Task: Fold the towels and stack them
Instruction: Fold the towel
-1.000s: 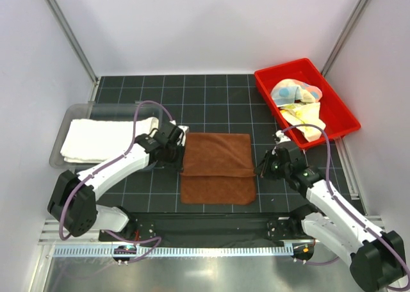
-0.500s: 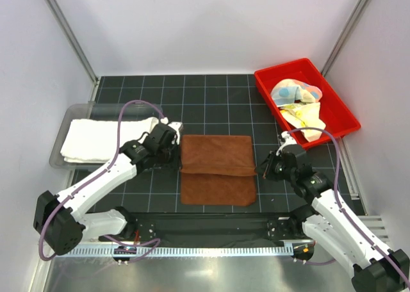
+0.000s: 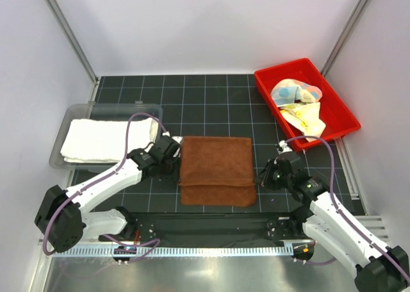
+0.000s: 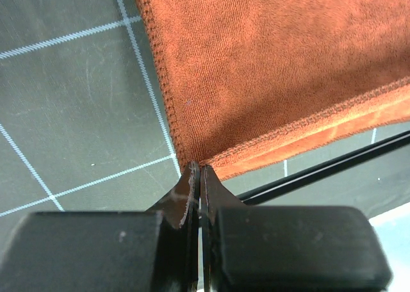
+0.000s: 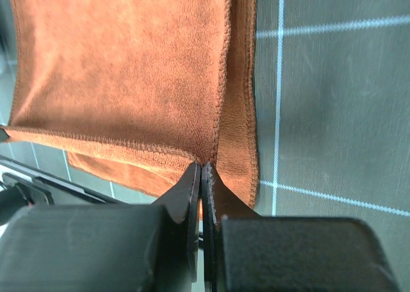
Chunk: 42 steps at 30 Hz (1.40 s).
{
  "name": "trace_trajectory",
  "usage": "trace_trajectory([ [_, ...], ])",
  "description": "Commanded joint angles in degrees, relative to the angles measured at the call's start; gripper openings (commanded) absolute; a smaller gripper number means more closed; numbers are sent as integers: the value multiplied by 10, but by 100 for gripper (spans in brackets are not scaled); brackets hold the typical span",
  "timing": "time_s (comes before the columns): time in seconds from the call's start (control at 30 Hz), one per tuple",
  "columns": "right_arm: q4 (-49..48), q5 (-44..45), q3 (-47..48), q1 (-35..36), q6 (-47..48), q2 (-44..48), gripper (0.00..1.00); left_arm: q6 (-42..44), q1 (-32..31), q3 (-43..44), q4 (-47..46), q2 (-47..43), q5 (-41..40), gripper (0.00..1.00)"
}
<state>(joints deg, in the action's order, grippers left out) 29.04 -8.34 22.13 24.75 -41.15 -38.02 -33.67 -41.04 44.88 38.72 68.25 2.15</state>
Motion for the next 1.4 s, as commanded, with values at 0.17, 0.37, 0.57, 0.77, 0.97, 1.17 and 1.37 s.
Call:
trace_trajectory([
  [0.17, 10, 8, -7, 32, -19, 15, 10, -13, -5, -23, -34, -2, -2, 0],
  [0.37, 15, 8, -22, 43, -27, 32, 11, -25, -12, -44, -59, -3, 8, 0],
  [0.57, 34, 40, 55, 43, 9, 8, 1, -20, -13, 27, -28, -12, -16, 0],
  [0.77, 74, 51, 89, 45, 0, 3, 1, -31, -19, 43, -2, -26, -15, 0],
  [0.97, 105, 60, 84, 55, -33, 25, 1, -56, -40, 6, -9, -47, -16, 0],
  [1.17, 127, 75, 70, 59, -45, 49, 1, -76, -60, -30, -36, -37, -16, 0],
  [1.37, 107, 44, 17, 60, -69, 89, 10, -80, -70, -46, -52, -19, -35, 0],
])
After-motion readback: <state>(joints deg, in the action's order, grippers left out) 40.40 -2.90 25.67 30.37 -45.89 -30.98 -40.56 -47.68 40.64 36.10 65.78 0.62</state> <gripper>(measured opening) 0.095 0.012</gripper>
